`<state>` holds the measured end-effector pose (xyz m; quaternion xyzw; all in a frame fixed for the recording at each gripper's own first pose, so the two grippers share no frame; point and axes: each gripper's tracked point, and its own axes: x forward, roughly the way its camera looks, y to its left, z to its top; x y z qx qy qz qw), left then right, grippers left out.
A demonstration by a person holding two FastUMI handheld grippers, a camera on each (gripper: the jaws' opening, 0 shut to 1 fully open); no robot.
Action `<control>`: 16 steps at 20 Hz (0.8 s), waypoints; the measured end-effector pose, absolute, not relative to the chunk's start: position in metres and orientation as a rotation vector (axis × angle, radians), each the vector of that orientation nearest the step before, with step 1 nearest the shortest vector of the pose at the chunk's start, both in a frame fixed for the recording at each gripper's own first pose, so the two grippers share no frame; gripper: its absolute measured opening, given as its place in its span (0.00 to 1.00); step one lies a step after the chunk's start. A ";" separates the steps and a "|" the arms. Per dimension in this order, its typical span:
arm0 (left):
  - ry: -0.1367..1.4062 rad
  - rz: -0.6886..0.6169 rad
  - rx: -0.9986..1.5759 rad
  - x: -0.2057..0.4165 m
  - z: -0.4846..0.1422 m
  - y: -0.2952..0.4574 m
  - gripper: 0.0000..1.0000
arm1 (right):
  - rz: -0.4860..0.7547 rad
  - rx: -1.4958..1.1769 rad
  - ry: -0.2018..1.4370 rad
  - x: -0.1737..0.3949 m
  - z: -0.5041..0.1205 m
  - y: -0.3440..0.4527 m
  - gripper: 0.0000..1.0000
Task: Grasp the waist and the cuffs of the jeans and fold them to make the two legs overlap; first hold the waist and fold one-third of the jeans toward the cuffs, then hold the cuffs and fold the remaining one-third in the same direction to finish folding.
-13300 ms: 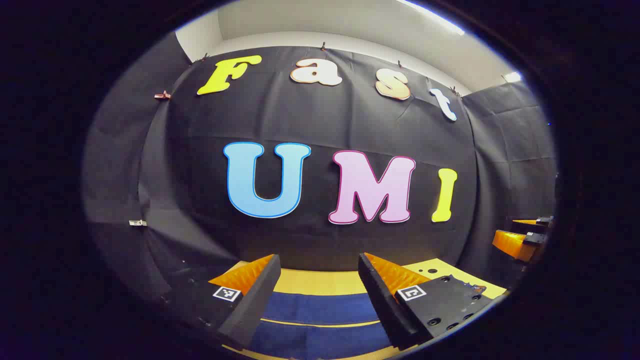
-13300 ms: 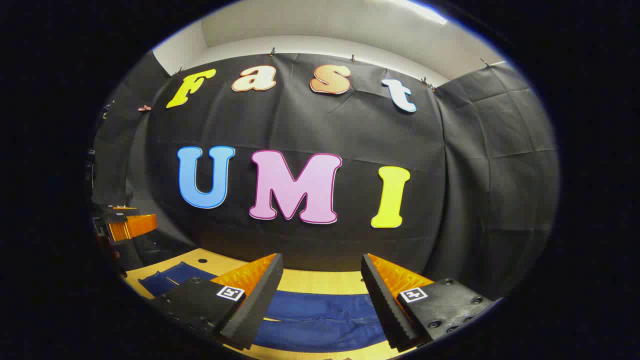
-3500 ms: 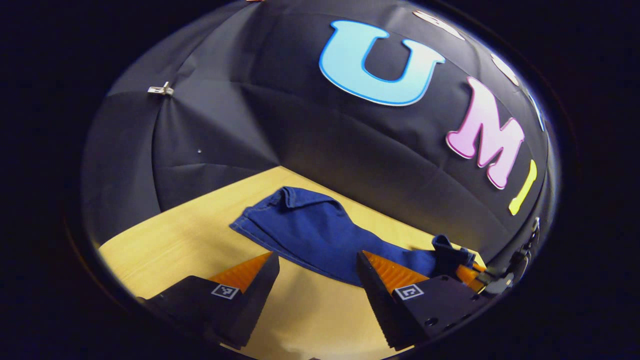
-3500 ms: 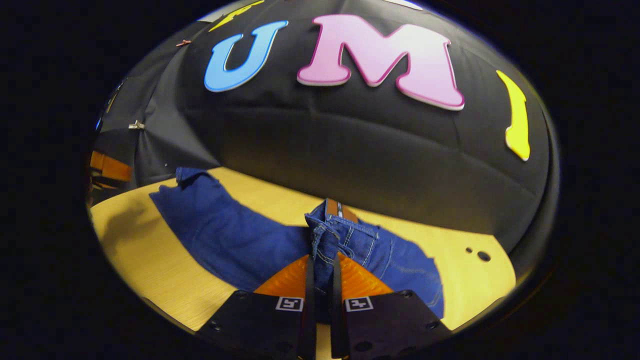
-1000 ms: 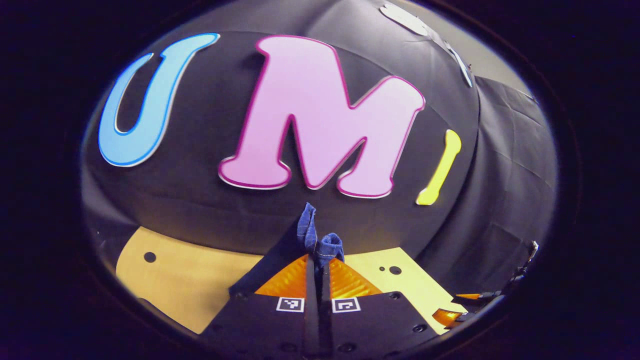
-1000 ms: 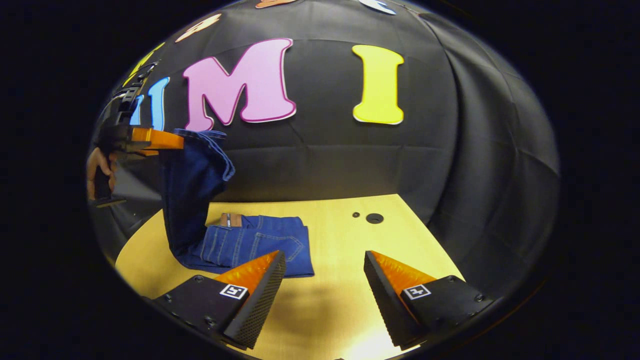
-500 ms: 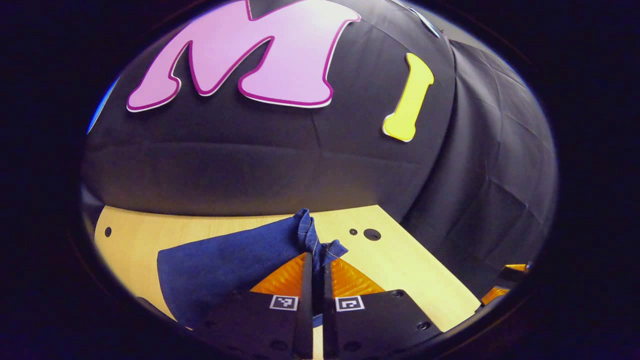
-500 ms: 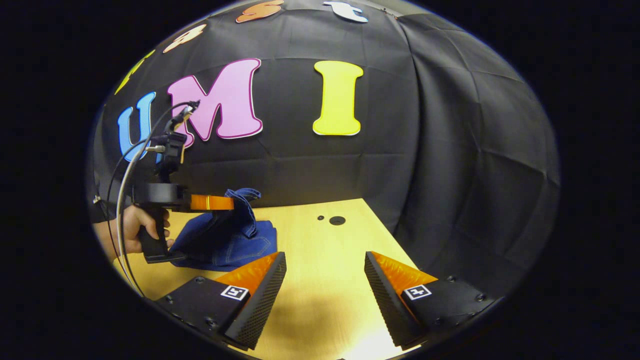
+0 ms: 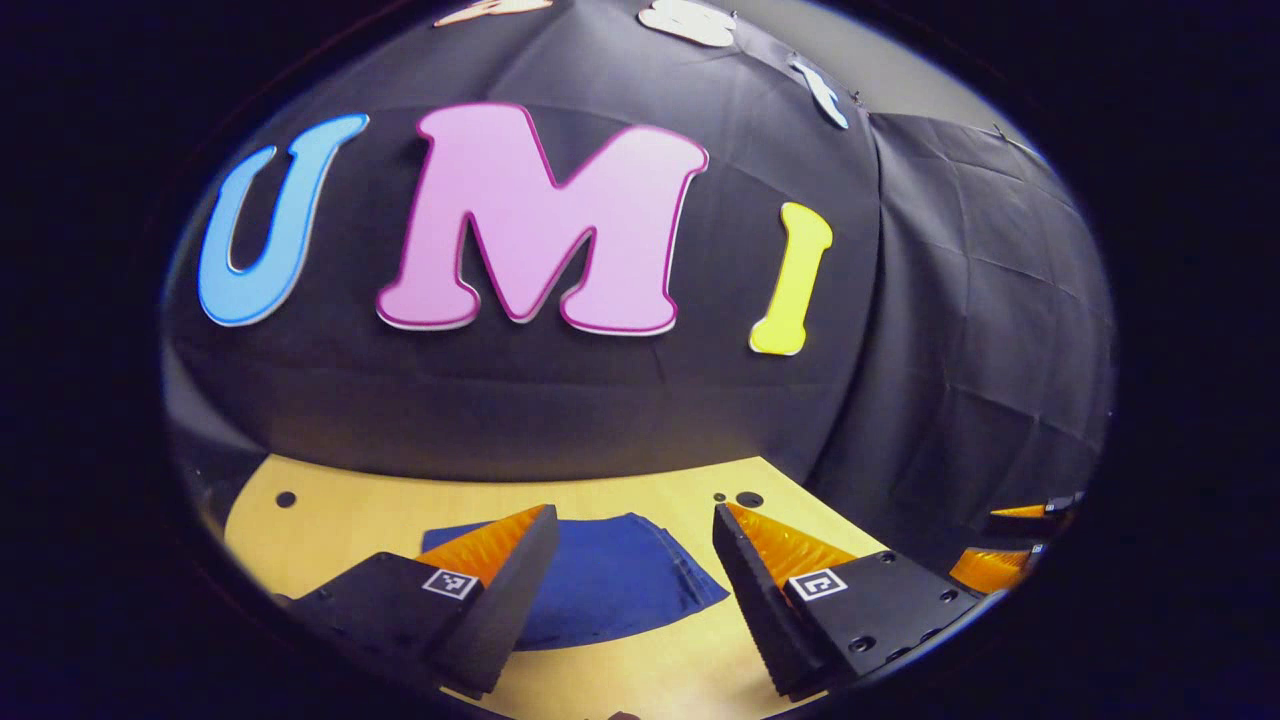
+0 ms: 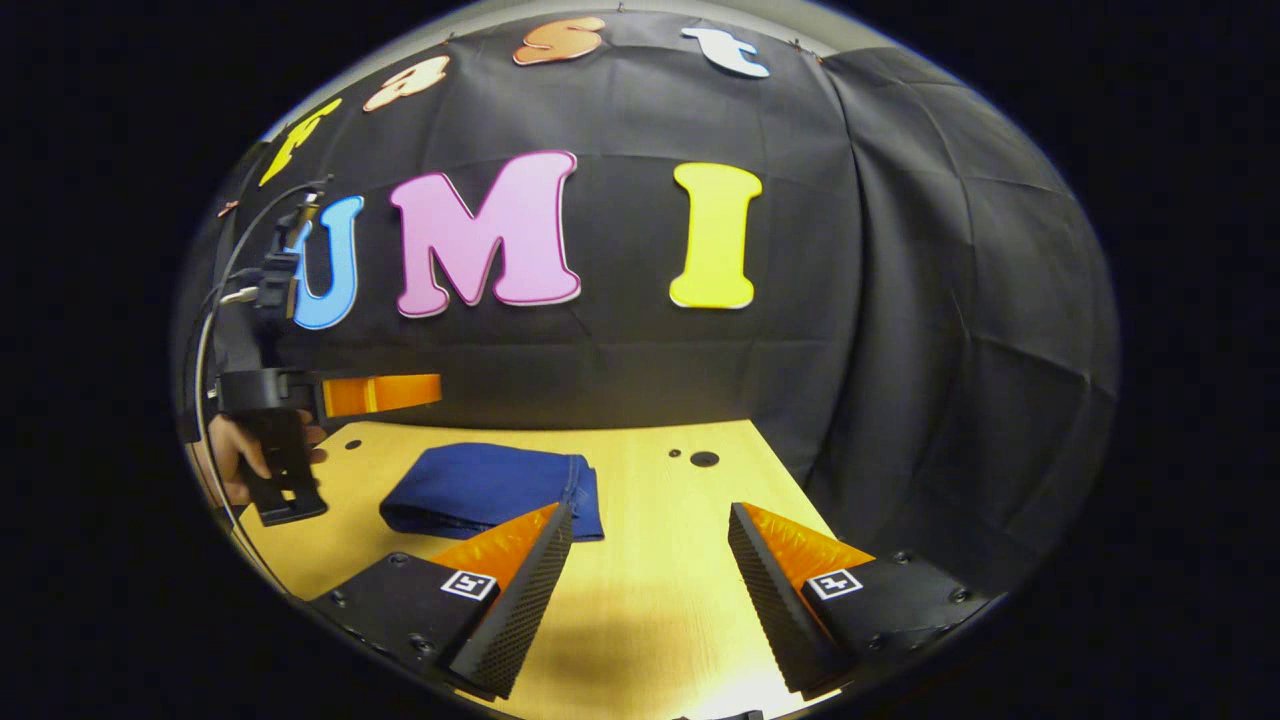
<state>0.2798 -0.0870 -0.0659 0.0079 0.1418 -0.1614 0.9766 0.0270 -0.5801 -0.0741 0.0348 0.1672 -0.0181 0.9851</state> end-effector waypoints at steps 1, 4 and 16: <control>0.256 -0.298 0.033 0.263 -0.049 -0.071 0.97 | -0.026 0.060 0.315 0.024 -0.063 -0.574 0.96; 0.173 -0.184 0.030 0.206 0.001 -0.021 0.96 | 0.007 0.044 0.243 0.006 -0.016 -0.548 0.96; 0.084 -0.079 -0.043 0.026 0.082 0.097 0.96 | 0.103 0.004 0.012 -0.098 0.122 -0.460 0.96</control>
